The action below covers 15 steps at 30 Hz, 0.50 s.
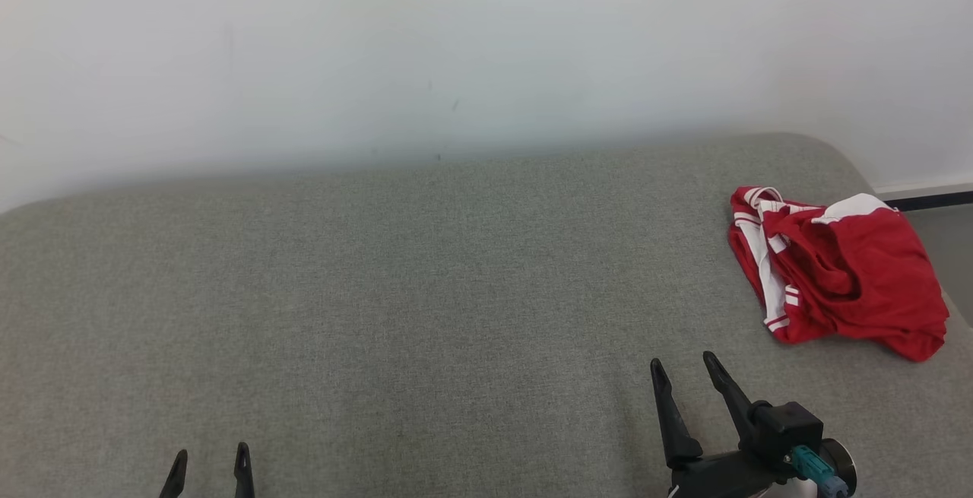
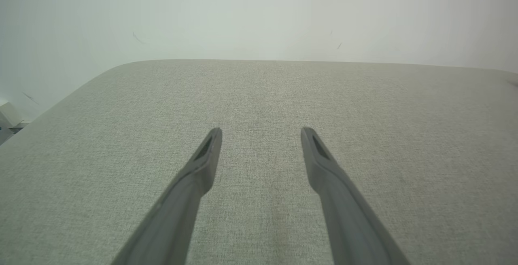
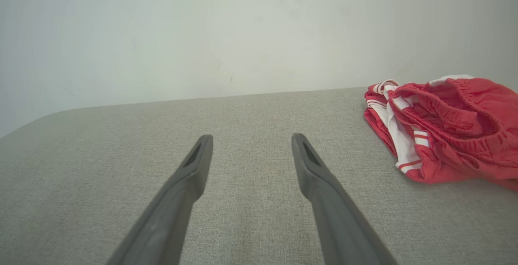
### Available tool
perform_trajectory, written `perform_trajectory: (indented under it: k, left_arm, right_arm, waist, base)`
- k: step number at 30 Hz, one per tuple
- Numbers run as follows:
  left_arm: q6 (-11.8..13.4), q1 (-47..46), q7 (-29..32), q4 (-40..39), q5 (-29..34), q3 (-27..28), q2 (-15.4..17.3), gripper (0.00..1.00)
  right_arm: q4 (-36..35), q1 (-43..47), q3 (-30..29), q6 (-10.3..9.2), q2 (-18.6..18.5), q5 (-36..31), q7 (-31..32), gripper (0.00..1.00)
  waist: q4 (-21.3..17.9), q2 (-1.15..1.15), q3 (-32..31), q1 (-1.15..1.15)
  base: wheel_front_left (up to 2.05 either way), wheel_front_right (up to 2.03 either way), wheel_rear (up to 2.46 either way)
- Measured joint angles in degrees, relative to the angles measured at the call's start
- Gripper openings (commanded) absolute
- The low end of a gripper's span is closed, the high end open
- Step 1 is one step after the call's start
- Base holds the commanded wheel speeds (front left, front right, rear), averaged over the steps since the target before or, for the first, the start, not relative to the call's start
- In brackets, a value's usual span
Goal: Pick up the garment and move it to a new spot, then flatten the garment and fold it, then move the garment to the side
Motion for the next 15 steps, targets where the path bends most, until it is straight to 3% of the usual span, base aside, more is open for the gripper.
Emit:
perform_trajectory:
  k: [15]
  left_arm:
    - [0.0,-0.01,0.0,-0.86,-0.85,0.67,-0.13,1.0]
  right_arm:
    - [0.41,-0.1,-1.07,0.01,0.0,-0.16,0.0,1.0]
  waist:
    - [0.03,0.0,0.61,0.0]
  base:
    - [0.0,0.0,0.0]
